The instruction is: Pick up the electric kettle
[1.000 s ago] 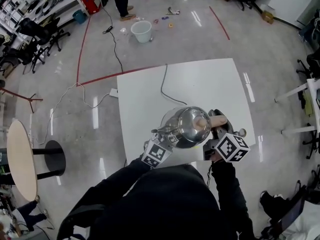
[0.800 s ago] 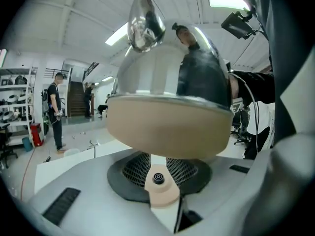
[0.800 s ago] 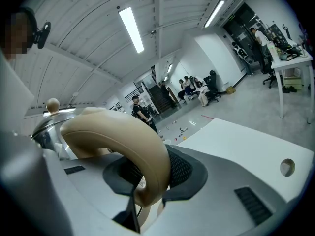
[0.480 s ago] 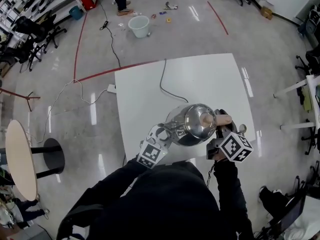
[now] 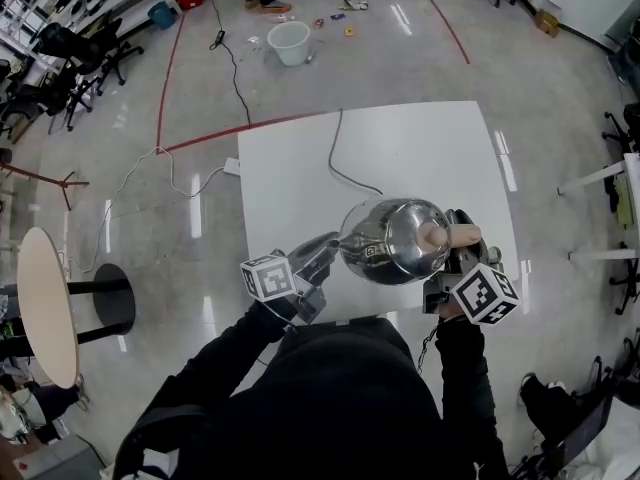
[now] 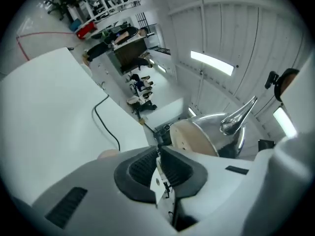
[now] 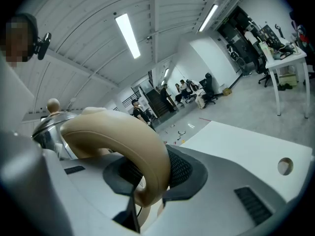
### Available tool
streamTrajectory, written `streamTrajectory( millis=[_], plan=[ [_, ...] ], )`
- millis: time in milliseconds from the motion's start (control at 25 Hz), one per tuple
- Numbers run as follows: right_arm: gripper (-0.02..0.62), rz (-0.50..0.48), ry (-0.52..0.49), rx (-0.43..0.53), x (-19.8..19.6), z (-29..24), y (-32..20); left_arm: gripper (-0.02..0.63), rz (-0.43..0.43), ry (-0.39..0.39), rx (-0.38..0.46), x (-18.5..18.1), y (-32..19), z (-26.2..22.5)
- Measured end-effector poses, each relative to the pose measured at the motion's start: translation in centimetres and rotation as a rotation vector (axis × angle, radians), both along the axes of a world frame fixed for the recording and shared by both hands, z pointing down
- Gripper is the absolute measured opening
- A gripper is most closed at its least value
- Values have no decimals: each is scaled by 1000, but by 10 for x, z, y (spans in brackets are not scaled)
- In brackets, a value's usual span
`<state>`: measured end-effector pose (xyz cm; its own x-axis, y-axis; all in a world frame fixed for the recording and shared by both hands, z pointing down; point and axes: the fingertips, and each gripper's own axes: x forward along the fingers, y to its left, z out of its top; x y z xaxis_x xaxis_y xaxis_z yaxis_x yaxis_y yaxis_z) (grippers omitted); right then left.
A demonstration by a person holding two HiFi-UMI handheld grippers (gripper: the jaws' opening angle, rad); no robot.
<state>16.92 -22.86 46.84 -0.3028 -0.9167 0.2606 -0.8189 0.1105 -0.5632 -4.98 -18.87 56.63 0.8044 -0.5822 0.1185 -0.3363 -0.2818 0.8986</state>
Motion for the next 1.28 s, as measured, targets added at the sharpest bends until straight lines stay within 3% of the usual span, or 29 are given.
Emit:
streamTrajectory(
  millis=[40, 160, 240, 320, 400, 480, 520, 760, 840, 920, 960, 1120, 1160, 1200, 1280],
  plan=[
    [103, -6, -17, -1, -2, 0, 0, 24, 2, -5, -1, 4, 0, -5],
    [103, -20, -41, -5, -6, -4, -2, 18, 15, -33, 40, 14, 1, -18],
    [103, -22, -40, 5, -6, -9, -3, 18, -31, -27, 36, 9, -5, -23],
    [103, -19, -31, 25, -4, -14, -5, 18, -131, 102, -103, -5, -16, -19],
    [103, -16, -12, 45, -3, -15, -4, 18, -196, 330, -313, -11, -20, -13],
    [103, -17, 1, 55, -2, -12, -1, 18, -175, 509, -433, -4, -14, -17],
    [103, -18, -1, 60, -2, -11, 0, 18, -152, 548, -455, 2, -11, -21],
    [103, -16, -54, 60, -4, -13, -8, 17, -108, 586, -486, 19, -12, -30],
    [103, -12, -57, 53, -4, -12, -7, 17, -82, 562, -446, 20, -12, -34],
    [103, -7, -55, 56, -6, -15, -8, 17, -8, 411, -298, 19, -12, -37],
    [103, -7, -54, 59, -7, -17, -9, 17, 42, 259, -177, 17, -12, -35],
    [103, -16, -55, 66, -6, -22, -9, 17, 171, -556, 475, 16, -14, -42],
    [103, -19, -55, 63, -6, -22, -9, 17, 177, -707, 635, 17, -15, -49],
    [103, -21, -56, 60, -7, -20, -8, 17, 177, -806, 764, 18, -15, -55],
    [103, -21, -64, 52, -9, -18, -7, 18, 164, -885, 905, 20, -15, -66]
  ],
)
